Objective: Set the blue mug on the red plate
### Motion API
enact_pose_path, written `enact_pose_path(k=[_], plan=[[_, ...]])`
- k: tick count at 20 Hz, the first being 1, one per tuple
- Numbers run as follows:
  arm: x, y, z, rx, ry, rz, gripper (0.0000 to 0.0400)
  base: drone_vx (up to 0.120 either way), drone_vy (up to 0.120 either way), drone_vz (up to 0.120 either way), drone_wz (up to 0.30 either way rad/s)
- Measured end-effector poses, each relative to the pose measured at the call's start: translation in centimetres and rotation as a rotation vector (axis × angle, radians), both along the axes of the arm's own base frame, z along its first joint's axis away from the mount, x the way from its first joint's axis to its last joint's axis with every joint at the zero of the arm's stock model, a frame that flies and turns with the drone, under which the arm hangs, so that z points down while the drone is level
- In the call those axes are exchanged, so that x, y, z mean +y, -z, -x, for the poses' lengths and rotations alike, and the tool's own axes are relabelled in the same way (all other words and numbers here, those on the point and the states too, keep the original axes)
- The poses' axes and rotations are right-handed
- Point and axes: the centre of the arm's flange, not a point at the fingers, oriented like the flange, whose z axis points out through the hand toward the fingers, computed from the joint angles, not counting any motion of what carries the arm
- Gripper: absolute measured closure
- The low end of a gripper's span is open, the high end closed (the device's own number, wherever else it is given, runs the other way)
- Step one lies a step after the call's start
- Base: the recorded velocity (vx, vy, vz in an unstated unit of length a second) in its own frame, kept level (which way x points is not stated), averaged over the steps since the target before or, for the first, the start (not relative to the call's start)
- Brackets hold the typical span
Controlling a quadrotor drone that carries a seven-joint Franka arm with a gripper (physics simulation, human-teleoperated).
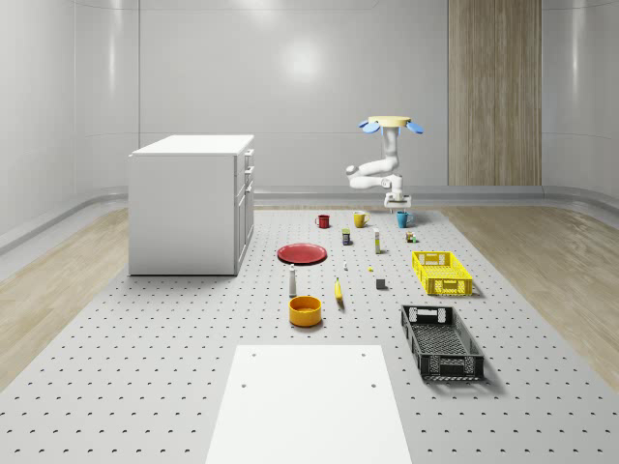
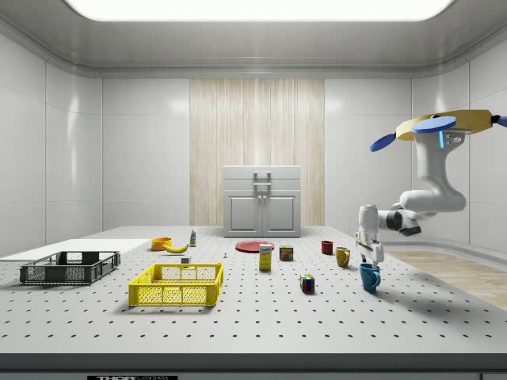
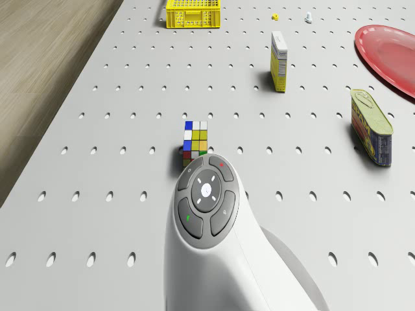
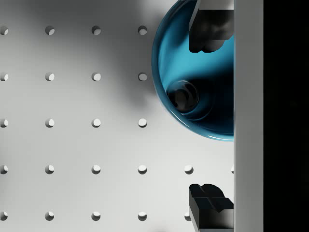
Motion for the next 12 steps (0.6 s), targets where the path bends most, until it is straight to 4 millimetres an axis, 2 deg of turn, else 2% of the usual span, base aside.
enact_pose_path(k=[5, 12], plan=[[0.0, -1.0, -1.0, 0.0, 0.0, 0.0, 0.0, 0.0, 0.0, 0.0, 0.0], [0.4, -1.5, -1.8, 0.0, 0.0, 0.0, 0.0, 0.0, 0.0, 0.0, 0.0]])
